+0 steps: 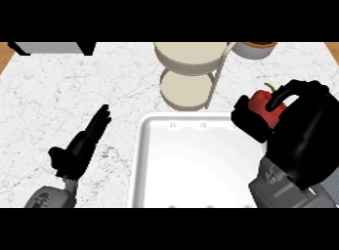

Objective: Pick the bell pepper from the tray and place it in the tiered basket

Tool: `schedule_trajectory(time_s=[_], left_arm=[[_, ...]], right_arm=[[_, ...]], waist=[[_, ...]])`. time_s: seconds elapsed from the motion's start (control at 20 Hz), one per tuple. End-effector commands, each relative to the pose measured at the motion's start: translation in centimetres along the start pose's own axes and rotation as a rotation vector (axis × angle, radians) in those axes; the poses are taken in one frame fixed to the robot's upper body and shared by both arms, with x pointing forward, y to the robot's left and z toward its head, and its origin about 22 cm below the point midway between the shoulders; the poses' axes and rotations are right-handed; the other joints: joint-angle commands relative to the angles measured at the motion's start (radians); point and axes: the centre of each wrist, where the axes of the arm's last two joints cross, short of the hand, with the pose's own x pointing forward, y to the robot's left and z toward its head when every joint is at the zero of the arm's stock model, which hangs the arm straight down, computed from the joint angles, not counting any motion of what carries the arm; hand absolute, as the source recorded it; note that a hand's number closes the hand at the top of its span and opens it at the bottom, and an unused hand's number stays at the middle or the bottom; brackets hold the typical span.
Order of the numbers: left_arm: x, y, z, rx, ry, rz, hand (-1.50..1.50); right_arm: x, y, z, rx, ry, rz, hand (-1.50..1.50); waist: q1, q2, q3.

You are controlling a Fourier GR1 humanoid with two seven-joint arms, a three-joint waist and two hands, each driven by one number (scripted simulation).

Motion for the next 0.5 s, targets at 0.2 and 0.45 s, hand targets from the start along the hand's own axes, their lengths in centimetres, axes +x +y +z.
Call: schedule_trajectory(time_s=[0.2, 0.45], left_arm=[[0.9, 0.0, -1.1, -0.040, -0.015, -0.006, 0.00], [1.0, -0.8, -1.6, -0.055, -0.030, -0.011, 0.00]], right_arm=[[5.6, -1.8, -4.8, -0.012, 0.295, -0.009, 1.50], [9.5, -1.2, -7.8, 0.019, 0.339, -0.015, 1.50]], waist=[[0.054, 0.015, 0.001], [0.076, 0.025, 0.001]])
